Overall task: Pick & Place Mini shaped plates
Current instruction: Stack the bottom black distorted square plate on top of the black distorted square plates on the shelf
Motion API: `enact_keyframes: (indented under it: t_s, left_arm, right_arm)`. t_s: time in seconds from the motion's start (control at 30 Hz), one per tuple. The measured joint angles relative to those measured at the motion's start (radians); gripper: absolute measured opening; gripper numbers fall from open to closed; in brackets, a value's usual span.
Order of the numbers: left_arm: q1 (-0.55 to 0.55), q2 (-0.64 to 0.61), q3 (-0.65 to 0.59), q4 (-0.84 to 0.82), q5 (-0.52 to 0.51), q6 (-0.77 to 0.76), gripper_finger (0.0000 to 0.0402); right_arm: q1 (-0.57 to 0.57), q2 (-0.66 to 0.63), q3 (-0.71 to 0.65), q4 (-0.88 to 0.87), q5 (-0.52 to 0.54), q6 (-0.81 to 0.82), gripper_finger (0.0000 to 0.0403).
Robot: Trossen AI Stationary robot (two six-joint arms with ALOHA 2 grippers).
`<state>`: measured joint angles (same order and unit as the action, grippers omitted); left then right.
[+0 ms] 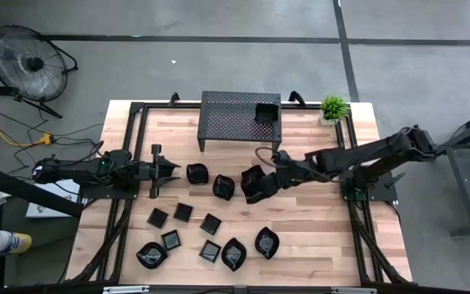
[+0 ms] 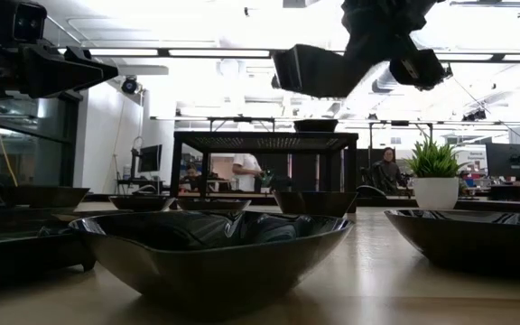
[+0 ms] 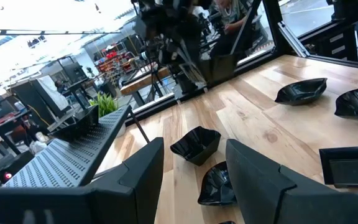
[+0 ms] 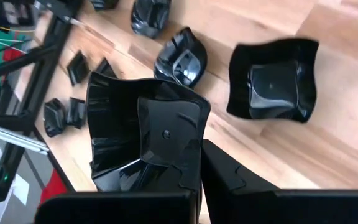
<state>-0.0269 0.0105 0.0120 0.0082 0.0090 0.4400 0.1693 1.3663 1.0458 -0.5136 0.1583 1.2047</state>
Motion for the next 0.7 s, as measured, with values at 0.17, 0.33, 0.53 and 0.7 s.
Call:
enact_keyframes:
  t_s: [0.17, 0.33, 0.53, 0.7]
  left_arm:
    - [0.0, 0.0, 0.0, 0.0, 0.0, 0.0, 0.017]
    - [0.0, 0.0, 0.0, 0.0, 0.0, 0.0, 0.017]
    - [0.0, 0.0, 0.0, 0.0, 0.0, 0.0, 0.017]
    - [0.0, 0.0, 0.0, 0.0, 0.0, 0.0, 0.017]
  right_arm:
    - [-0.036, -0.043, 0.0, 0.0, -0.005, -0.053, 0.0]
    - [-0.079, -0.08, 0.0, -0.001, -0.012, -0.1, 0.0]
    - [-0.128, -0.1, 0.0, 0.001, -0.042, -0.149, 0.0]
    - [-0.161, -0.102, 0.0, 0.001, -0.067, -0.179, 0.0]
